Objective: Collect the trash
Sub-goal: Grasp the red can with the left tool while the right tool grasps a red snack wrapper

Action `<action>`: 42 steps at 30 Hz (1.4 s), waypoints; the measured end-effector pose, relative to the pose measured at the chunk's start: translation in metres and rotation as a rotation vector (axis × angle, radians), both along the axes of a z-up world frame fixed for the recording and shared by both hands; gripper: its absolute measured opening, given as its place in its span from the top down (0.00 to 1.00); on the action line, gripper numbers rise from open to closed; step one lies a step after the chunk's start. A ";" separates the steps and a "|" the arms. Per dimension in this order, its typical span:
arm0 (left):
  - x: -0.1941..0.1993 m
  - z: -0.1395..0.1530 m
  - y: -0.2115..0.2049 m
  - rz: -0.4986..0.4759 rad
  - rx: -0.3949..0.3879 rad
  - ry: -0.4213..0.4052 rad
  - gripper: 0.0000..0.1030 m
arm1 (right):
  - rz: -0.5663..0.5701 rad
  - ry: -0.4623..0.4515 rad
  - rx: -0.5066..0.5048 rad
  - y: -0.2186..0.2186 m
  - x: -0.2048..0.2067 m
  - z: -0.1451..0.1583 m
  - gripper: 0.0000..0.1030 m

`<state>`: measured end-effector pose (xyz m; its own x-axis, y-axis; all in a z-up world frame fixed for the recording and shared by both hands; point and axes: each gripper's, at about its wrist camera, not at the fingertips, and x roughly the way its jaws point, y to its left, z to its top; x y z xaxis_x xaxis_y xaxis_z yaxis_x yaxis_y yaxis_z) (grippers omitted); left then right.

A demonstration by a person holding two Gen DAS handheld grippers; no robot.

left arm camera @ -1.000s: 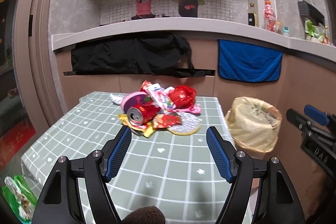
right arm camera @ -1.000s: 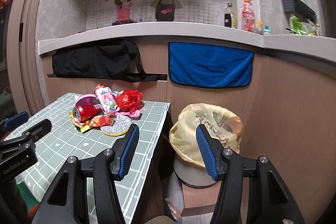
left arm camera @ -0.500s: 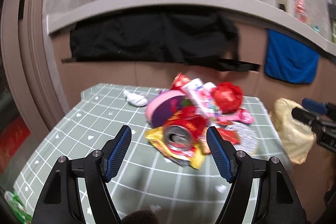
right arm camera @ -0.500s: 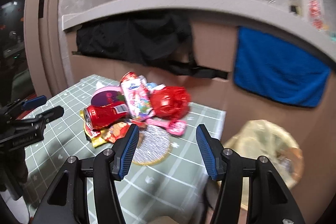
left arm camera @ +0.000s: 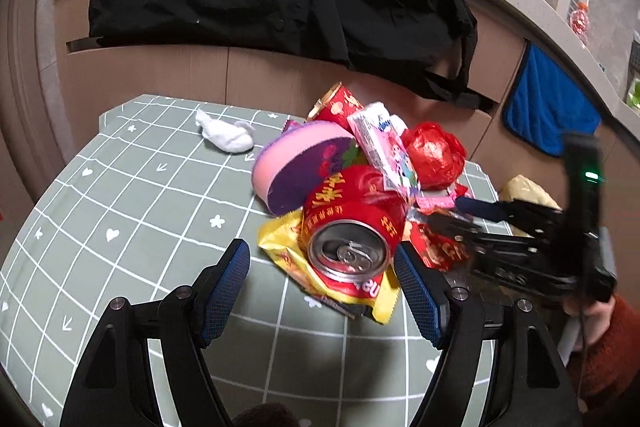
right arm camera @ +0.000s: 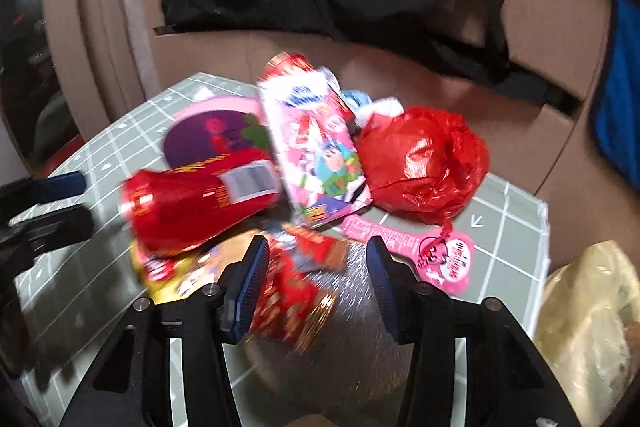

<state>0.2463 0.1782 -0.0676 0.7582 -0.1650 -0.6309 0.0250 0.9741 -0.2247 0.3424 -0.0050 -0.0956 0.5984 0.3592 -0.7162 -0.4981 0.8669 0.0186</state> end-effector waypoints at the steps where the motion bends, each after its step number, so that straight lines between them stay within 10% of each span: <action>1: 0.001 0.000 0.002 0.007 -0.012 0.004 0.27 | 0.000 0.034 0.007 0.000 0.009 -0.005 0.57; 8: 0.013 0.001 -0.003 -0.036 -0.061 0.056 0.27 | -0.020 0.092 0.138 -0.032 0.010 0.002 0.87; 34: 0.063 -0.027 -0.002 0.070 -0.225 0.189 0.28 | -0.097 0.018 0.101 -0.077 -0.072 -0.003 0.86; 42: 0.041 0.001 -0.003 0.109 -0.151 0.054 0.29 | -0.099 -0.045 0.072 -0.074 -0.080 0.013 0.86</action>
